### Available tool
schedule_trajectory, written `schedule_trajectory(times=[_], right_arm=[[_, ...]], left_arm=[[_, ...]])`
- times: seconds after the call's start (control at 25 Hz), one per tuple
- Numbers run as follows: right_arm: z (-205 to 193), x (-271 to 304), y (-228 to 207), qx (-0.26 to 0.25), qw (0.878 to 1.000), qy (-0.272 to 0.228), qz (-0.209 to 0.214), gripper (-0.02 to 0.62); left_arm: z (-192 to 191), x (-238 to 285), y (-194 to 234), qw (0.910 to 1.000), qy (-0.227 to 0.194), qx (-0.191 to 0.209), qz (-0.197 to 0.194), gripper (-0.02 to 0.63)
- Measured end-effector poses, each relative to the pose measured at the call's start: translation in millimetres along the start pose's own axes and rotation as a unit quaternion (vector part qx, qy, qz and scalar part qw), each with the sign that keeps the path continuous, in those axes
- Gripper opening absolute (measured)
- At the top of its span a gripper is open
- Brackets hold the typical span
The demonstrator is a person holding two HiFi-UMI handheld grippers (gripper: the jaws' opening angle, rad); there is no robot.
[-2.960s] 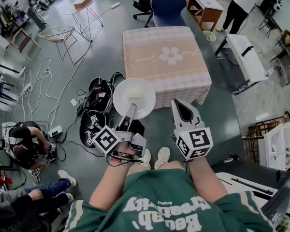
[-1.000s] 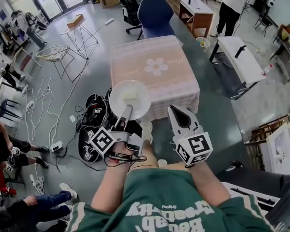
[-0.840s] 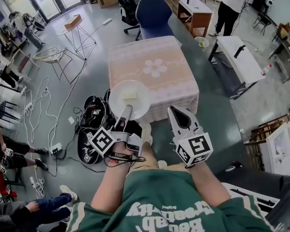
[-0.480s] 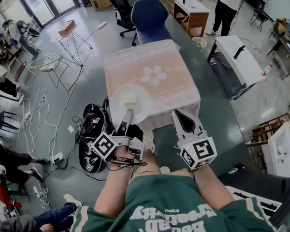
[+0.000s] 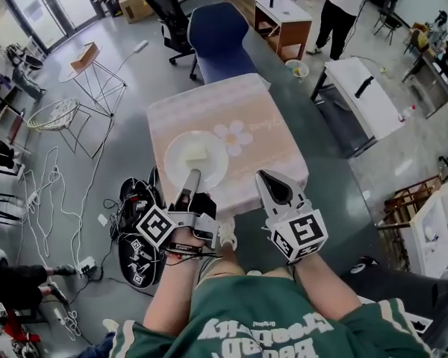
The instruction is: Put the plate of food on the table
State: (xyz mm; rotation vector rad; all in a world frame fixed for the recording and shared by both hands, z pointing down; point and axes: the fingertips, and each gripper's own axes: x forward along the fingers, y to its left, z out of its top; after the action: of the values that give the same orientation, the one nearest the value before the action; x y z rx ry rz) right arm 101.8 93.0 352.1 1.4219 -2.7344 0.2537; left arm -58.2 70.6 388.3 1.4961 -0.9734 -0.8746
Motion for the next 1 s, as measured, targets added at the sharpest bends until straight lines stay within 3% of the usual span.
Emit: schedule_trajectory(times=[0.4,1.0], right_arm=[[18.6,94.7,-24.6,-0.001,1.0,0.009,0.003,0.015],[35.9,213.2,-32.5,-0.002,1.0,0.009,0.019,0.015]], left_arm=[[60.2,75.0,-1.2,0.9999,0.004,-0.006,-0.012,0.02],[142.3,145.9,5.9,0.9999,0.009,0.003,-0.014,0.02]])
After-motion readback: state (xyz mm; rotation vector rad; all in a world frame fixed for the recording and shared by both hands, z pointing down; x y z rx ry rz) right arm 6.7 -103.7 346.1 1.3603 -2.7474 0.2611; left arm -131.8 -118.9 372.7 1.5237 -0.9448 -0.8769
